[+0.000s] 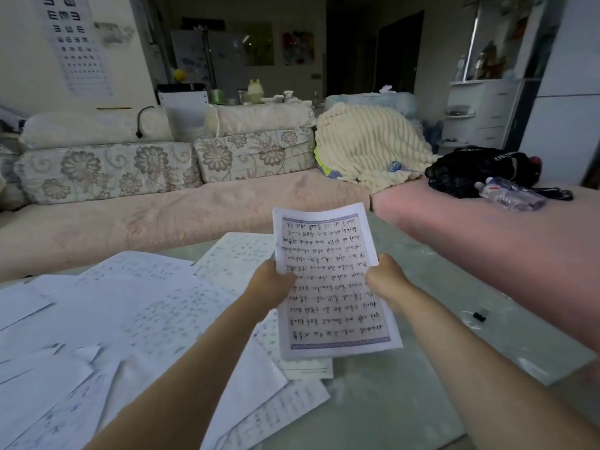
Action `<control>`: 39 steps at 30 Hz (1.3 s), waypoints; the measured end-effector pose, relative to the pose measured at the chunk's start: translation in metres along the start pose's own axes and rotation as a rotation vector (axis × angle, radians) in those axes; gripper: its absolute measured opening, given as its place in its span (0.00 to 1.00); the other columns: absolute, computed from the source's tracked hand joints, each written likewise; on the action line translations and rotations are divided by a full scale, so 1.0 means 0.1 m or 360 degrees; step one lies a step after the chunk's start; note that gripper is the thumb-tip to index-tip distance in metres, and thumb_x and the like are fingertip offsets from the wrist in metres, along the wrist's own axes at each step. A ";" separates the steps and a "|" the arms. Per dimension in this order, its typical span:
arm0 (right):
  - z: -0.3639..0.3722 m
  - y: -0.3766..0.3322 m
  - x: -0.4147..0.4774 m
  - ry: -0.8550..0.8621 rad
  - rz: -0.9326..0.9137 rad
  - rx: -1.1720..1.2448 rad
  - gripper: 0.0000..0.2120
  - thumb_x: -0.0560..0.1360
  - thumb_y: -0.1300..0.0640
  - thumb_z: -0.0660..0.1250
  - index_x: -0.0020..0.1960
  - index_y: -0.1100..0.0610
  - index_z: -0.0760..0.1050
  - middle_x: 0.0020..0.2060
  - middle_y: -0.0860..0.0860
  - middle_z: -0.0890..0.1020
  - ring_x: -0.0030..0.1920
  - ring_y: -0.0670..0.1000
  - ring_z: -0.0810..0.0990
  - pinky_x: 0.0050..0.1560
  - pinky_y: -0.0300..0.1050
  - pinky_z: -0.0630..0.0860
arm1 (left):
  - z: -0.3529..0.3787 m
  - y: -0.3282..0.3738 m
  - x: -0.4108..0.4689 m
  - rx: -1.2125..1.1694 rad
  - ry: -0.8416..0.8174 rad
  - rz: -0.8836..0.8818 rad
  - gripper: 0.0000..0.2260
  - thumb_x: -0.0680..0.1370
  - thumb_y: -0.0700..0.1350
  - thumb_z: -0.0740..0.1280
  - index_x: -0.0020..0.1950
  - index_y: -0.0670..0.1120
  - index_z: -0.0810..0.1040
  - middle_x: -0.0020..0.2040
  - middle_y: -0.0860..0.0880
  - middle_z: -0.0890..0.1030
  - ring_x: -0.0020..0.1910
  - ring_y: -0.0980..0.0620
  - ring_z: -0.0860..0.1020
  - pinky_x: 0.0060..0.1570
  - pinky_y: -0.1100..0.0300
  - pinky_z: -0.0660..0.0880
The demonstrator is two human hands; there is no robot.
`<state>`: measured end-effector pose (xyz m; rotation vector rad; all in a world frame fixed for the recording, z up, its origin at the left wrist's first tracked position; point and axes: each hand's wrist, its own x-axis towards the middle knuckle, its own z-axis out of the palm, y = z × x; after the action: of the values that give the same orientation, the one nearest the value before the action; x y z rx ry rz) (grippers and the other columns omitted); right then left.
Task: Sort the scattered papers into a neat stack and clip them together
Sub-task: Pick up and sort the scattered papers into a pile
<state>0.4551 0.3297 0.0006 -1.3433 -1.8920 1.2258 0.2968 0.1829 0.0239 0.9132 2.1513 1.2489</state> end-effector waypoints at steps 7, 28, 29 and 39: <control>-0.46 0.58 0.48 0.0098 0.0156 -0.0204 0.15 0.76 0.67 0.57 0.60 0.63 0.75 0.51 0.58 0.81 0.44 0.56 0.80 0.34 0.41 0.72 | 0.92 0.05 0.49 -0.0002 -0.0157 -0.0143 0.11 0.78 0.42 0.64 0.58 0.40 0.78 0.51 0.44 0.82 0.48 0.43 0.81 0.42 0.53 0.80; -0.15 0.24 0.29 0.0003 -0.0535 -0.1199 0.22 0.81 0.47 0.57 0.72 0.55 0.70 0.69 0.57 0.69 0.70 0.59 0.65 0.69 0.55 0.66 | 0.53 -0.22 0.66 0.0806 0.0104 0.0329 0.20 0.77 0.50 0.65 0.68 0.47 0.72 0.61 0.48 0.74 0.54 0.49 0.76 0.52 0.56 0.76; -0.02 0.13 0.28 -0.0092 -0.0587 -0.1092 0.21 0.81 0.48 0.59 0.72 0.55 0.71 0.69 0.56 0.70 0.70 0.58 0.67 0.69 0.55 0.67 | 0.41 -0.27 0.67 0.0851 0.0097 0.0369 0.20 0.77 0.49 0.66 0.68 0.47 0.72 0.61 0.47 0.75 0.55 0.49 0.75 0.53 0.56 0.75; 1.00 -0.23 0.60 -0.0593 -0.0665 -0.1128 0.41 0.68 0.40 0.75 0.75 0.52 0.65 0.72 0.51 0.67 0.71 0.53 0.67 0.69 0.51 0.68 | -0.40 -0.89 1.01 0.1628 -0.0136 0.0243 0.47 0.68 0.73 0.63 0.79 0.50 0.53 0.80 0.48 0.51 0.78 0.45 0.49 0.75 0.43 0.52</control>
<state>0.3422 0.3447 -0.0308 -0.9606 -2.8665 0.6331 0.1757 0.2041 -0.0438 1.4805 2.6638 0.0497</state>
